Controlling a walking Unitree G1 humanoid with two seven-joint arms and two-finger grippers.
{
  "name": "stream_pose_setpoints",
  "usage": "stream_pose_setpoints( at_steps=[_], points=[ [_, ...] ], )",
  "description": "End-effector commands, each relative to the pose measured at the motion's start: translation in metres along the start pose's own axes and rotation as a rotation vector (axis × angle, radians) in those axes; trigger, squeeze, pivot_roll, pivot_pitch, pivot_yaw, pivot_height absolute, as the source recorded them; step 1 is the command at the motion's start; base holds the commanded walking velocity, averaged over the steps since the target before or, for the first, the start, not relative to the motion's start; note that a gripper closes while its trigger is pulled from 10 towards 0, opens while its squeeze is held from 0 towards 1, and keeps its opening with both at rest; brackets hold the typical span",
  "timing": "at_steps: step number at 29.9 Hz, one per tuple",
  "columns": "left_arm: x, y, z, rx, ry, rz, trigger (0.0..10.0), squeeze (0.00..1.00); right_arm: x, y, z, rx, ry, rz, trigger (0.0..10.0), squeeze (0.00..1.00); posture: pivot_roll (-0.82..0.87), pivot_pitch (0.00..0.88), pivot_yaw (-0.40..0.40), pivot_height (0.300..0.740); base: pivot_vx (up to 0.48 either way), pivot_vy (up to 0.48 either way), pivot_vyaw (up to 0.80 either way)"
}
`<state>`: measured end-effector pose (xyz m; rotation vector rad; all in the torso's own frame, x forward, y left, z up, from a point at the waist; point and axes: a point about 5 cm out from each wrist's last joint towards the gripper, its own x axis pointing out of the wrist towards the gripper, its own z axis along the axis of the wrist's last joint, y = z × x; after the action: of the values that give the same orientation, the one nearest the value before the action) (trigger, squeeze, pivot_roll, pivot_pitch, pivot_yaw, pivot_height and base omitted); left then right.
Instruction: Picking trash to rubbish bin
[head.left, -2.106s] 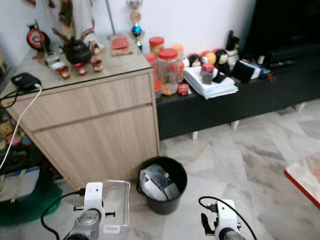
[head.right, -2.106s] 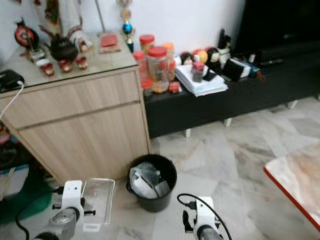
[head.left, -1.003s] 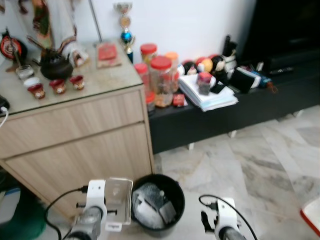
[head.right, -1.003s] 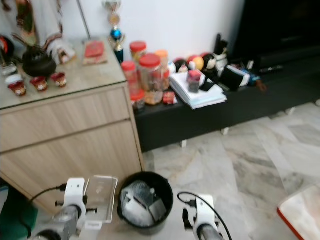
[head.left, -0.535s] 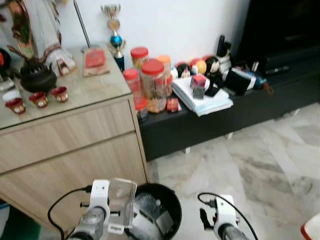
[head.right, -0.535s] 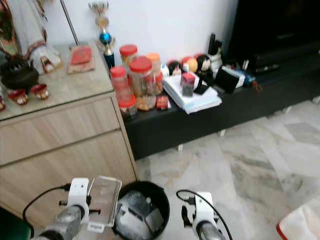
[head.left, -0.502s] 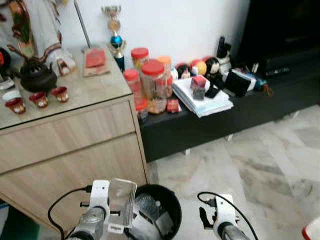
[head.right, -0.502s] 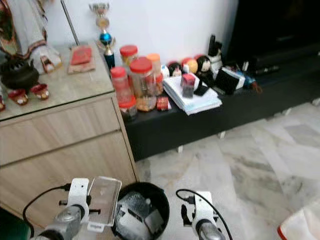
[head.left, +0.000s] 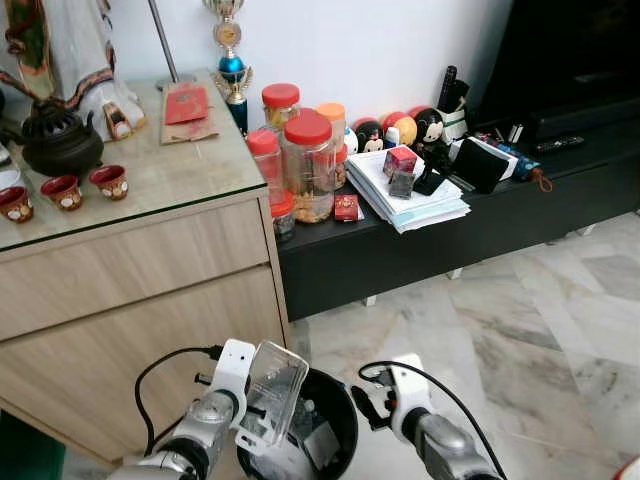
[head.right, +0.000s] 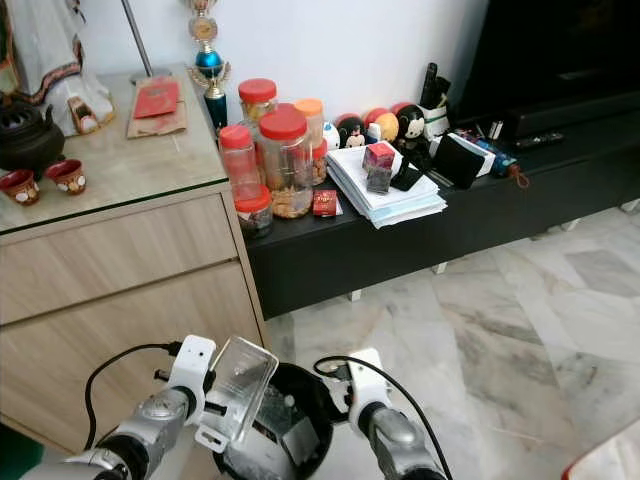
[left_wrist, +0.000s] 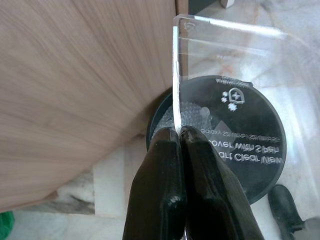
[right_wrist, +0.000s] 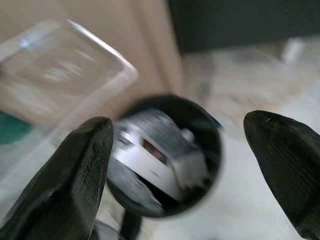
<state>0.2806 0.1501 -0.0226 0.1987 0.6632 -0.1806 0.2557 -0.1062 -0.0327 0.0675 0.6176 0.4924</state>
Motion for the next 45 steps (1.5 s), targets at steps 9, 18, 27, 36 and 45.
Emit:
stream_pose_setpoints(
  at_steps=[9, 18, 27, 36, 45],
  points=[
    [0.004, -0.010, 0.019, 0.064, -0.039, -0.024, 10.0, 0.00, 0.001, 0.002, 0.026, -0.050, -0.112, 0.159, 10.0, 0.00, -0.15, 0.044, -0.037, 0.740, 0.000, 0.000, 0.00],
    [0.005, -0.012, 0.023, 0.071, -0.059, -0.016, 10.0, 1.00, -0.005, -0.003, 0.021, -0.049, -0.119, 0.167, 10.0, 0.00, -0.17, 0.064, -0.064, 0.740, 0.000, 0.000, 0.00],
    [0.005, -0.010, 0.023, 0.061, -0.067, 0.003, 10.0, 1.00, -0.007, -0.005, 0.019, -0.039, -0.124, 0.153, 10.0, 0.00, -0.17, 0.071, -0.078, 0.740, 0.000, 0.000, 0.00],
    [-0.003, 0.001, -0.010, 0.039, 0.003, 0.046, 10.0, 0.00, -0.014, -0.023, -0.004, 0.010, -0.050, -0.074, 10.0, 0.00, -0.13, 0.053, -0.053, 0.740, 0.000, 0.000, 0.00],
    [-0.022, 0.029, -0.062, -0.063, 0.107, 0.179, 10.0, 0.00, -0.037, -0.037, -0.054, 0.062, 0.130, -0.280, 10.0, 0.00, -0.10, 0.035, -0.021, 0.740, 0.000, 0.000, 0.00]
  ],
)
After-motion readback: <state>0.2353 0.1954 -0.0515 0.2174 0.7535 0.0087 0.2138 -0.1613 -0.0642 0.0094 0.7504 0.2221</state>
